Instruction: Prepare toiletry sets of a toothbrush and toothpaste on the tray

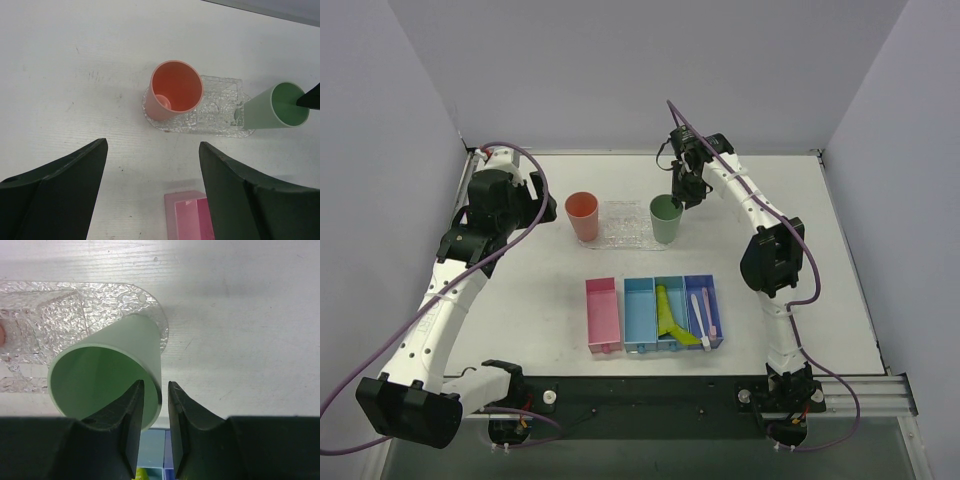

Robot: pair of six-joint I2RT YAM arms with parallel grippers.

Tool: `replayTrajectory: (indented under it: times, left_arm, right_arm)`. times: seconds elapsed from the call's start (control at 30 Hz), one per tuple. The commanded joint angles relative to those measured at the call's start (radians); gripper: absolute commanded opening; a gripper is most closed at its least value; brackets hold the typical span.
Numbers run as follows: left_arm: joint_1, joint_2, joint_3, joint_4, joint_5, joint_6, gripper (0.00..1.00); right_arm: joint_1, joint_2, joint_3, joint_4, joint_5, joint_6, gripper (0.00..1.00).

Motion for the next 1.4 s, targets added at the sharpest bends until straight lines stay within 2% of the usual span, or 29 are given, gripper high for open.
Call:
replayTrajectory:
  times: [0.0,0.17,0.37,0.47,0.6,0.63,0.8,0.97,1.17,1.37]
  left_arm:
    - [0.006,-0.016,0.023,0.034,0.003,0.017,0.84]
    - [0.006,-0.019,0.027,0.036,0.009,0.02,0.84]
    - [0.002,-0.025,0.035,0.031,0.017,0.024,0.84]
    - [0.003,-0.031,0.032,0.023,0.014,0.026,0.84]
    - [0.002,-0.031,0.03,0.016,0.009,0.026,0.84]
    - [0.0,-0.028,0.032,0.016,0.012,0.024,0.84]
    - [-0.015,-0.02,0.035,0.007,0.026,0.012,0.84]
    - [-0.055,-0.013,0.047,-0.026,0.014,0.03,0.84]
    - [-0.106,-0.005,0.038,-0.055,-0.005,0.05,0.84]
    - [-0.153,0.007,0.027,-0.058,0.0,0.054,0.84]
  right_arm:
    - [0.008,-0.021,0.035,-0.01,0.017,0.01,0.23]
    - [0.007,-0.06,0.03,-0.001,0.005,0.01,0.24]
    - [0.024,-0.2,-0.025,0.022,0.005,-0.022,0.26]
    - [0.041,-0.281,-0.073,0.027,-0.044,-0.068,0.28]
    - [0.067,-0.46,-0.243,0.025,-0.127,-0.113,0.29]
    - [0.079,-0.494,-0.333,0.025,-0.144,-0.117,0.29]
    - [0.129,-0.7,-0.583,0.027,-0.178,-0.148,0.3]
    - [0.221,-0.804,-0.802,0.034,-0.216,-0.159,0.31]
    - [0.366,-0.938,-0.951,0.053,-0.166,-0.171,0.36]
    - [0.498,-0.967,-1.005,0.056,-0.115,-0.225,0.41]
